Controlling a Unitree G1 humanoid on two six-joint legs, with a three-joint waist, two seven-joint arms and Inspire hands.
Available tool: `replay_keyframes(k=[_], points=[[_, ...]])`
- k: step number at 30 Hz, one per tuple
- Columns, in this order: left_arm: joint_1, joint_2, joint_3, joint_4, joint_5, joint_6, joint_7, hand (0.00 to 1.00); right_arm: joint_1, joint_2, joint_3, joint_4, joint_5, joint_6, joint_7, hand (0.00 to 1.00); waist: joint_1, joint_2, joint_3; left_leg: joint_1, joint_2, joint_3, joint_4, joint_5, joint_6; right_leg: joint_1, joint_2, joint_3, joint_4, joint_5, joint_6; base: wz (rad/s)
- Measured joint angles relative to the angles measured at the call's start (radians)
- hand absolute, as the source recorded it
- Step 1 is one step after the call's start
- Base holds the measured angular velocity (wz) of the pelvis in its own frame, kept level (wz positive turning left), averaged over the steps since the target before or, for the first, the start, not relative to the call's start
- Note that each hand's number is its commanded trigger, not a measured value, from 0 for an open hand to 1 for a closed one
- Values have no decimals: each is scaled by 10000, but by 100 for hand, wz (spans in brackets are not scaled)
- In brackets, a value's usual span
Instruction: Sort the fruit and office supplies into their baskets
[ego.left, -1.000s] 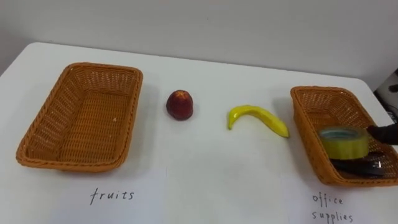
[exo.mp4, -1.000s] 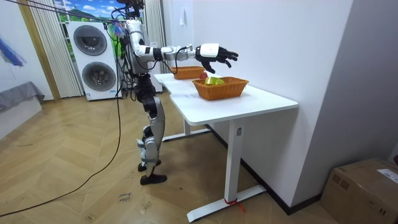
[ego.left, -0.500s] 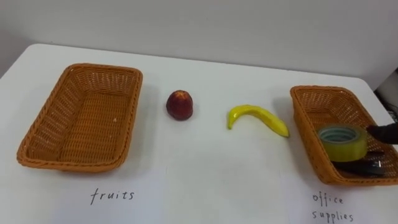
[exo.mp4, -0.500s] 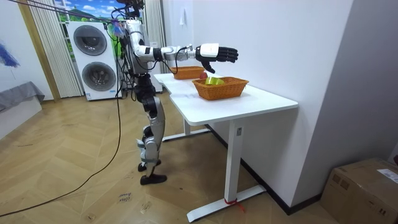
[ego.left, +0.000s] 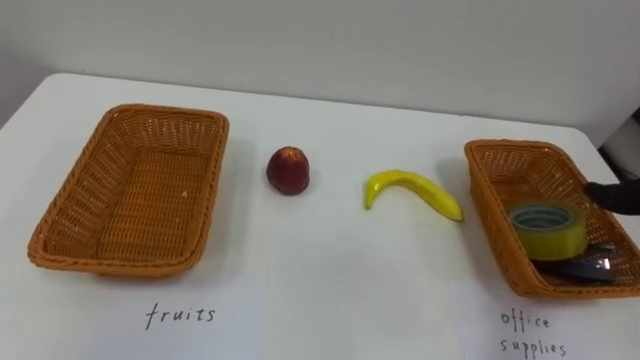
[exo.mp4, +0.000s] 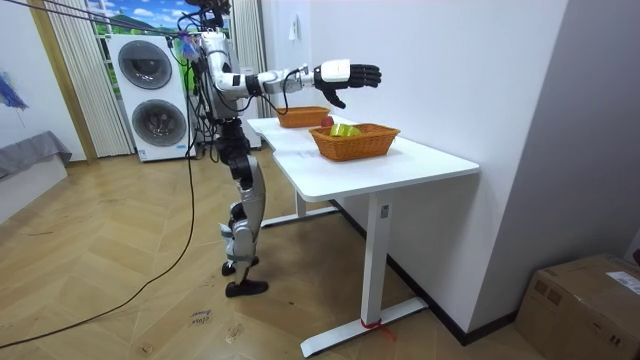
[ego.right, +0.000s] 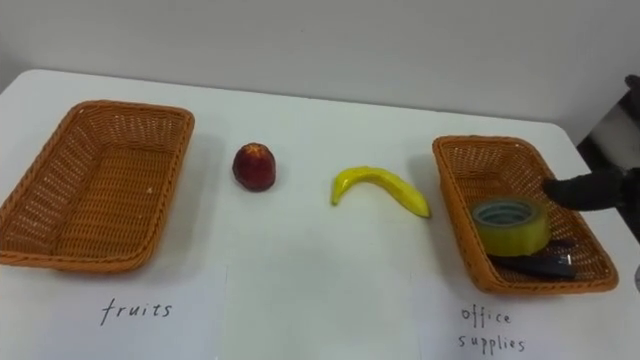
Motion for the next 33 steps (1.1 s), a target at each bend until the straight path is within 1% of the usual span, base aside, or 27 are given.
replay_keyframes(k=[2, 3, 6, 8, 10, 15, 17, 19, 22, 23, 24, 25, 28, 31, 33], points=[[-48, -3, -1, 180, -114, 1, 111, 0, 0, 0, 0, 2, 66, 0, 0, 0, -3, 1, 1, -4, -1, -1, 0, 0, 0, -2, 0, -2, -1, 0, 0, 0], [-58, -3, 3, 281, -180, 2, 126, 0, -1, 0, 0, 2, 74, 0, 0, 0, -3, -20, -12, -3, -1, -1, 0, 0, 0, -3, 0, -1, -1, 0, 0, 0], [-35, -17, 0, 301, -173, 12, 146, 0, -4, 0, -1, 57, 112, 0, -8, 0, 8, -23, -3, -16, -1, -10, 0, 1, 0, -11, 0, -29, -8, 0, 0, 0], [-37, -58, -10, 293, -174, 12, 246, 0, -35, 0, 0, 56, 105, 0, -65, 0, 9, -28, -13, -12, -1, -11, 1, 0, 0, -6, -3, -45, -6, 0, 0, 0], [-41, -115, -8, 240, -174, 11, 380, 0, -202, 0, -2, 53, 108, 0, -245, 0, -8, -11, -11, -12, 0, -12, 1, 0, 0, -7, -5, -43, -5, 0, 0, 0], [-89, -118, -27, 86, -301, 12, 505, 0, -393, 11, 32, -431, 18, 12, -656, 0, 40, 29, -6, 69, 2, -18, -9, 2, -1, 68, 0, -45, 0, -2, 2, 0], [-161, -109, -17, 87, -297, 15, 536, 0, -512, 10, 47, -771, -58, 9, -789, 0, 39, 18, 2, 68, 2, -23, -9, 3, -3, 66, 0, -85, 0, -2, 2, 0], [-212, -110, -28, 84, -336, 14, 527, 0, -841, 10, 70, -917, -97, 9, -940, 0, 52, -65, 16, 57, 3, -39, 5, 3, -3, 70, -6, -125, 5, -2, 2, 2], [-244, -109, -6, 87, -365, 52, 500, 0, -1028, 10, 76, -1180, -271, 23, -1086, 0, 189, -155, 60, 34, 4, -54, 16, 2, -4, 57, -7, -145, 4, -2, 2, 1], [-263, -109, -6, 87, -371, 71, 498, 0, -1036, 10, 76, -1216, -324, 26, -1114, 0, 238, -187, 58, 24, 5, -55, 18, 2, -4, 51, -8, -153, 5, -2, 2, 0], [-324, -110, -10, 95, -375, 97, 497, 0, -1071, 10, 92, -1272, -457, 55, -1125, 0, 317, -238, 29, -25, 3, -71, 20, 2, -4, 7, -11, -170, 7, -2, 2, 3], [-341, -113, -12, 138, -374, 106, 497, 0, -1178, 10, 109, -1337, -509, 92, -1121, 0, 367, -265, 16, -69, -3, -88, 25, 3, -3, -34, -18, -191, 11, -1, 2, 4], [-380, -107, -10, 264, -376, 108, 503, 0, -1507, 10, 134, -1557, -500, 100, -1117, 0, 538, -256, 6, -109, -15, -130, 25, 5, 1, -63, -34, -296, 7, -1, 3, 5], [-355, -107, -12, 292, -376, 223, 504, 0, -1590, 10, 349, -1815, -410, 99, -1114, 0, 577, -234, 8, -111, -25, -295, 44, 6, 1, -28, -31, -335, 0, -2, 2, 13], [-304, -112, -16, 290, -304, 231, 504, 0, -1672, 10, 534, -1832, -348, 99, -1111, 0, 647, -203, 12, -106, -24, -302, 54, 6, 0, -13, -24, -311, -3, -3, 4, 4]])
